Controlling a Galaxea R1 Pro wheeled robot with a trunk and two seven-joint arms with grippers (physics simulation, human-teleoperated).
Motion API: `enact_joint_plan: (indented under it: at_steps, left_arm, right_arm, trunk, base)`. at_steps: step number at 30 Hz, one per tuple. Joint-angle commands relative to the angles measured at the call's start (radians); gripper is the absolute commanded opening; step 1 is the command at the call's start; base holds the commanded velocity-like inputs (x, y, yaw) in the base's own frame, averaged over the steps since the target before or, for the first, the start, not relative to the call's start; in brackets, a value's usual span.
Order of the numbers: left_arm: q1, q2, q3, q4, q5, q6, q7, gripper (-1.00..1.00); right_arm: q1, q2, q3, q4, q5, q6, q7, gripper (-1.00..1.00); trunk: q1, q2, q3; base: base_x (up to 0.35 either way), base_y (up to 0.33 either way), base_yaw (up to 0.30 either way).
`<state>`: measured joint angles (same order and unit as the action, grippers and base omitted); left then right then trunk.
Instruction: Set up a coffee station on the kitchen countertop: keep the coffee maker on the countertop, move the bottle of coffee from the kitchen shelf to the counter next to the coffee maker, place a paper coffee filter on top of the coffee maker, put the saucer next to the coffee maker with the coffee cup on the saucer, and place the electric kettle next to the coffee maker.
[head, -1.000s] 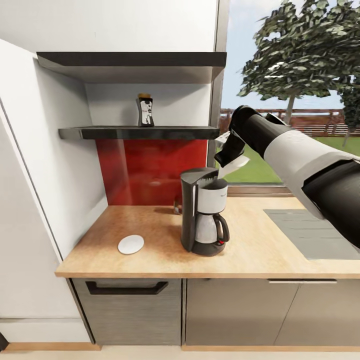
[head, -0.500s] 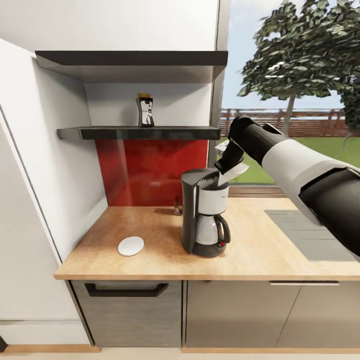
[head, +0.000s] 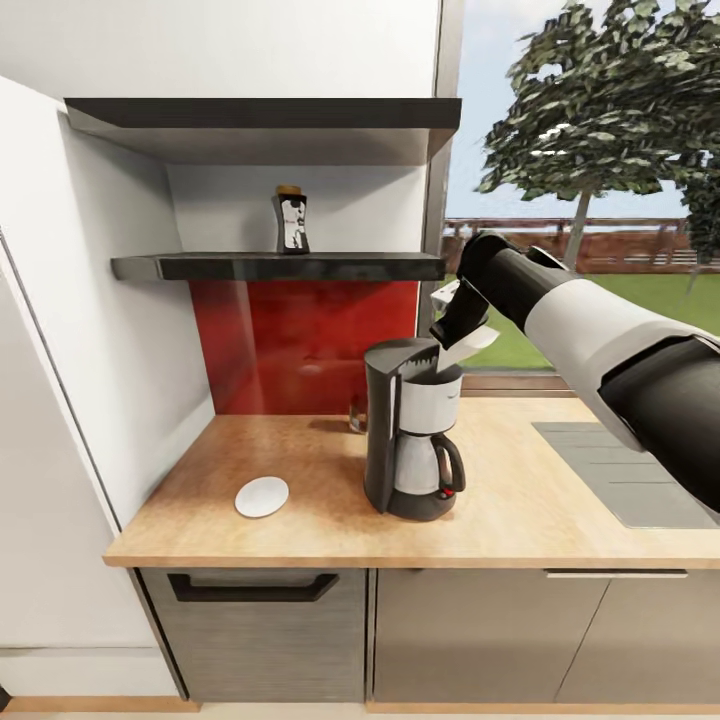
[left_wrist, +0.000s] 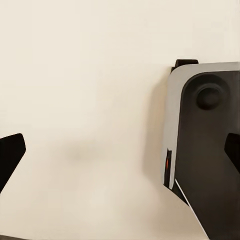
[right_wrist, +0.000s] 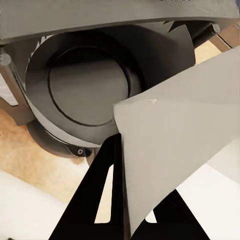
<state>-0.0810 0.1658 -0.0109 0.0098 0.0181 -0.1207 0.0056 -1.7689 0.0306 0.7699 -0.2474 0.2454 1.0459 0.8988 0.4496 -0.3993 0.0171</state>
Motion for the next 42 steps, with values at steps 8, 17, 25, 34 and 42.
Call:
enact_joint_plan:
  at_steps: [8, 17, 25, 34, 42]
  left_arm:
    - [0.000, 0.000, -0.001, 0.001, 0.002, -0.004, 0.001, 1.00]
    - [0.000, 0.000, -0.001, 0.001, 0.002, -0.004, 0.001, 1.00]
    - [0.000, 0.001, -0.001, 0.001, 0.002, -0.004, 0.001, 1.00]
    - [0.000, 0.001, -0.001, 0.001, 0.002, -0.004, 0.001, 1.00]
    - [0.000, 0.001, -0.001, 0.002, 0.002, -0.004, 0.001, 1.00]
  right_arm:
    - [0.006, 0.000, 0.002, -0.001, 0.011, 0.001, 0.002, -1.00]
    - [0.006, 0.000, 0.002, -0.001, 0.012, 0.001, 0.002, 1.00]
    - [0.006, 0.001, 0.002, -0.004, 0.012, 0.001, 0.002, 1.00]
    - [0.006, 0.001, 0.002, -0.005, 0.013, 0.001, 0.002, 1.00]
    - [0.006, -0.001, -0.003, -0.010, 0.027, 0.001, 0.002, 1.00]
  trunk:
    - [0.000, -0.001, 0.000]
    - [0.000, -0.001, 0.000]
    - [0.000, -0.001, 0.000]
    - [0.000, -0.001, 0.000]
    - [0.000, -0.001, 0.000]
  base:
    - [0.000, 0.083, 0.000]
    - [0.000, 0.017, 0.000]
    - [0.000, 0.007, 0.000]
    - [0.000, 0.000, 0.000]
    - [0.000, 0.000, 0.000]
